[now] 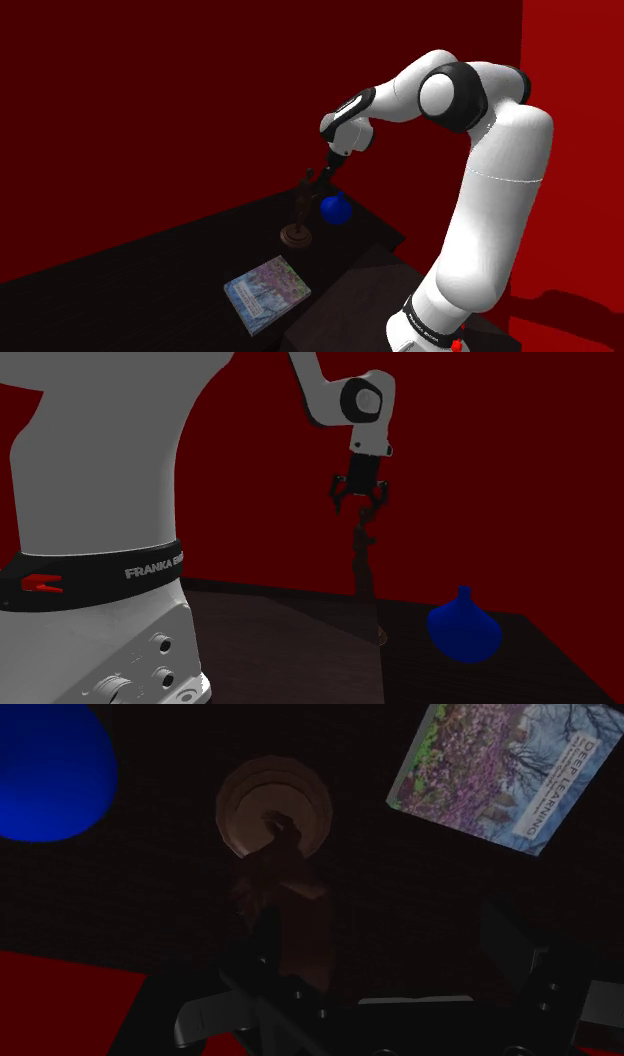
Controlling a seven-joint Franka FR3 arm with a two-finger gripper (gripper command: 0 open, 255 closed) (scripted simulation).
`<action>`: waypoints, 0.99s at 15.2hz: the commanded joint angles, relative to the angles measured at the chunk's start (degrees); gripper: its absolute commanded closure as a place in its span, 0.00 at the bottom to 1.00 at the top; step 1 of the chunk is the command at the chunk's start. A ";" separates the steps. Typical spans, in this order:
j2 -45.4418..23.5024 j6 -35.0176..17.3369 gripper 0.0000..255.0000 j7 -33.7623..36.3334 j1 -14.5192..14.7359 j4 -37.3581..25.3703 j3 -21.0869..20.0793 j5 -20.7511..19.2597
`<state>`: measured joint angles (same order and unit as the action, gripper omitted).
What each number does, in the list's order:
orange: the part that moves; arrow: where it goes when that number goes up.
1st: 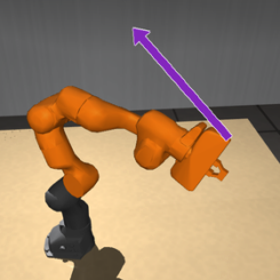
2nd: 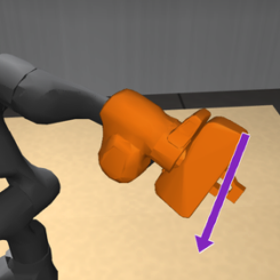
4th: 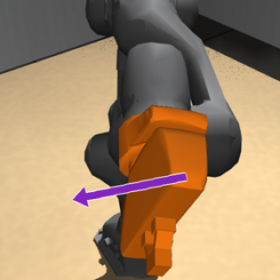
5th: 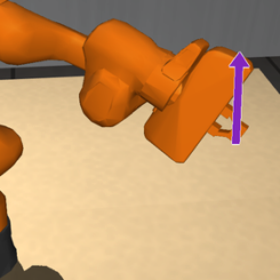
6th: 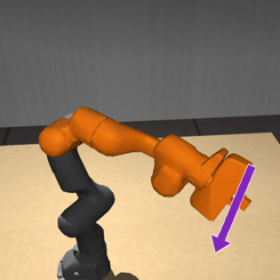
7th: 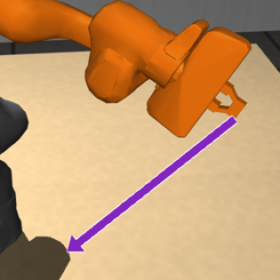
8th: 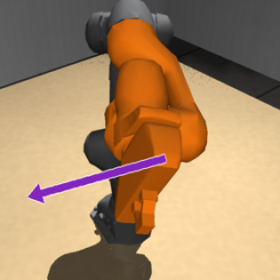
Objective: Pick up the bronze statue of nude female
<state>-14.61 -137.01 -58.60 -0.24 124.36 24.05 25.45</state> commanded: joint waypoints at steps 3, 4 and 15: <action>-9.80 0.77 0.00 -7.61 -4.05 -8.99 -3.05 7.21; -11.48 0.99 0.00 -8.61 -4.86 -10.72 -3.69 8.13; -15.93 -2.45 1.00 -11.56 -6.30 -11.19 -5.71 11.37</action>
<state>-30.43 -139.39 -70.12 -6.54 113.14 18.40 36.76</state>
